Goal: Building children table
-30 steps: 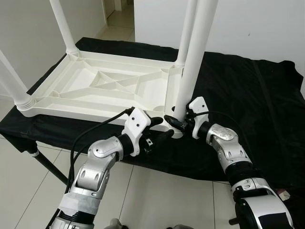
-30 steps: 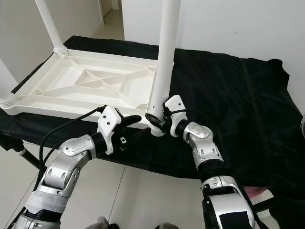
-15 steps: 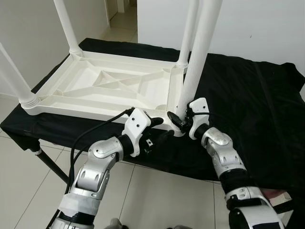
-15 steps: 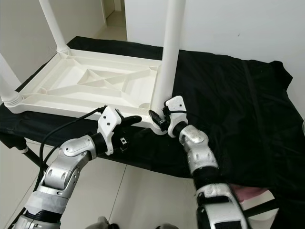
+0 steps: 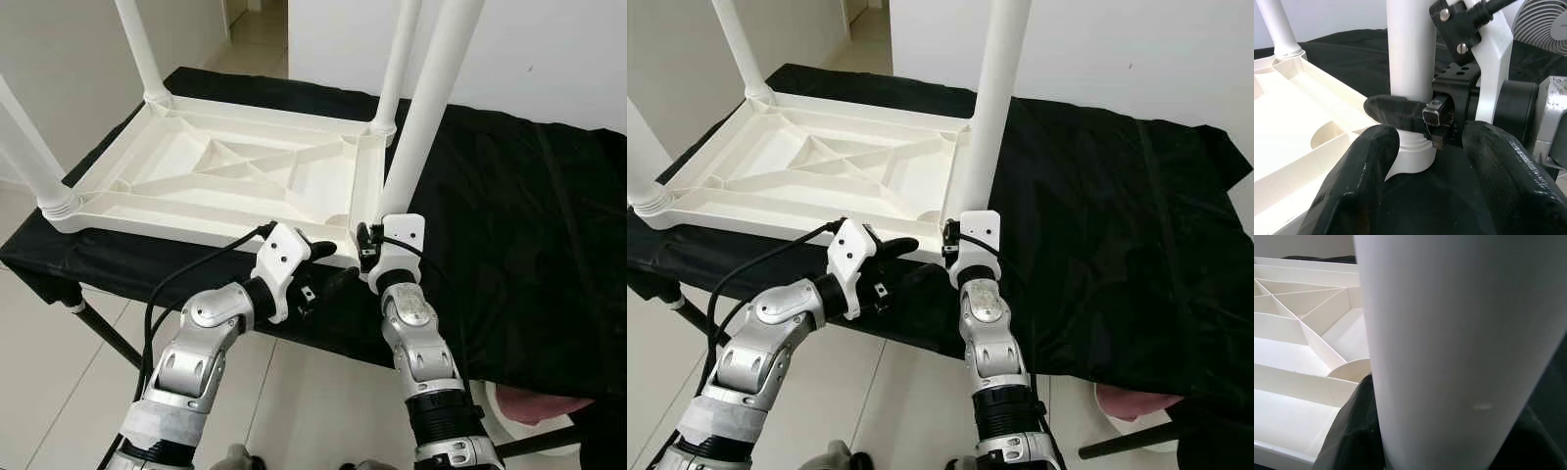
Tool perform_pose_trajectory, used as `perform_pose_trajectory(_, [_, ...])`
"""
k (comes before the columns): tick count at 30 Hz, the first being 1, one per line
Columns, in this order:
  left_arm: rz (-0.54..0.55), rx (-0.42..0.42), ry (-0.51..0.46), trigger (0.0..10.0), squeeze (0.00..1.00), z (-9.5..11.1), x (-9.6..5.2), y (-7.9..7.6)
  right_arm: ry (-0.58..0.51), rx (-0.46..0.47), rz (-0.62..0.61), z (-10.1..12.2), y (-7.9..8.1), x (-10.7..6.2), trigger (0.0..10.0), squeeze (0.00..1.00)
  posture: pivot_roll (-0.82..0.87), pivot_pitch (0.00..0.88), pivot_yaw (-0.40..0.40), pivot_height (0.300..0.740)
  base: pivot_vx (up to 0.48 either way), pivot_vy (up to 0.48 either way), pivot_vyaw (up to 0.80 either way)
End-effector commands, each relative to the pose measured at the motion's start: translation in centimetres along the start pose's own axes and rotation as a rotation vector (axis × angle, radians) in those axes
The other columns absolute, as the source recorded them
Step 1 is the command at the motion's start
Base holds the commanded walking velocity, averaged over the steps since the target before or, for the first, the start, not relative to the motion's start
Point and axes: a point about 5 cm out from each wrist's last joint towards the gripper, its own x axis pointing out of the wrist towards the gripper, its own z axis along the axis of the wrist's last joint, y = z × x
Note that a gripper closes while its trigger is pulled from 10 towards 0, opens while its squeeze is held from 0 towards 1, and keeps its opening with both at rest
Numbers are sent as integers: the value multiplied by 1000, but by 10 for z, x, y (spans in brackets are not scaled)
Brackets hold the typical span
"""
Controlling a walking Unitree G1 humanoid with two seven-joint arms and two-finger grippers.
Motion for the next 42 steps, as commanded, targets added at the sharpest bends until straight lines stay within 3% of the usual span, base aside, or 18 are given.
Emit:
perform_pose_trajectory(1, [100,1,12,10000,0,-1,-1,3,-12,-13,-44,2,-12,-1,10000,0,-88,60,-10,740,0,0,0])
perform_pose_trajectory(2, [100,1,13,10000,0,-1,-1,3,-10,-7,-40,3,-13,-2,10000,0,-88,60,-10,740,0,0,0])
perform_pose_trajectory(3, [101,1,13,10000,0,-1,-1,3,-8,4,-37,4,-14,-2,10000,1000,-86,55,-11,740,0,0,0])
perform_pose_trajectory(12, [108,5,13,10000,0,0,-2,4,-3,38,109,7,-22,-2,10000,1000,-81,55,-13,740,0,0,0])
perform_pose_trajectory(13, [109,5,14,10000,0,0,-3,5,16,26,195,4,-27,0,10000,0,-80,54,-9,740,0,0,0])
perform_pose_trajectory(14, [110,6,13,10000,0,1,-3,5,27,7,300,3,-33,3,10000,0,-78,54,-8,740,0,0,0])
perform_pose_trajectory(18, [110,6,13,10000,0,1,-3,5,27,7,300,3,-33,3,10000,0,-78,54,-8,740,0,0,0])
perform_pose_trajectory(19, [111,8,13,10000,0,1,-3,5,31,3,413,3,-37,5,10000,0,-78,54,-8,740,0,0,0])
perform_pose_trajectory(20, [111,8,13,10000,0,1,-3,5,31,3,413,3,-37,5,10000,0,-78,54,-8,740,0,0,0])
perform_pose_trajectory(23, [108,14,13,10000,0,2,-3,8,26,-60,624,5,-42,14,10000,0,-83,52,9,740,0,0,0])
perform_pose_trajectory(25, [105,20,11,10000,0,4,-2,9,30,-84,718,6,-33,22,10000,0,-83,41,21,740,0,0,0])
perform_pose_trajectory(31, [106,27,7,10000,0,6,-1,12,38,-141,796,4,-19,32,10000,0,-72,31,24,740,0,0,0])
perform_pose_trajectory(32, [106,29,7,10000,0,7,-1,12,48,-148,816,2,-19,33,9137,0,-72,31,24,740,0,0,0])
perform_pose_trajectory(33, [106,29,7,10000,0,7,-1,12,48,-148,816,2,-19,33,9137,0,-72,31,24,740,0,0,0])
perform_pose_trajectory(34, [106,29,6,10000,0,7,-1,12,58,-146,835,0,-18,33,3098,0,-72,31,24,740,0,0,0])
perform_pose_trajectory(35, [106,31,5,10000,0,8,-1,12,67,-148,856,-2,-19,34,0,0,-64,28,26,740,0,0,0])
perform_pose_trajectory(42, [106,31,7,10000,0,8,-2,11,113,-160,903,-10,-28,32,0,0,-60,29,30,740,0,0,0])
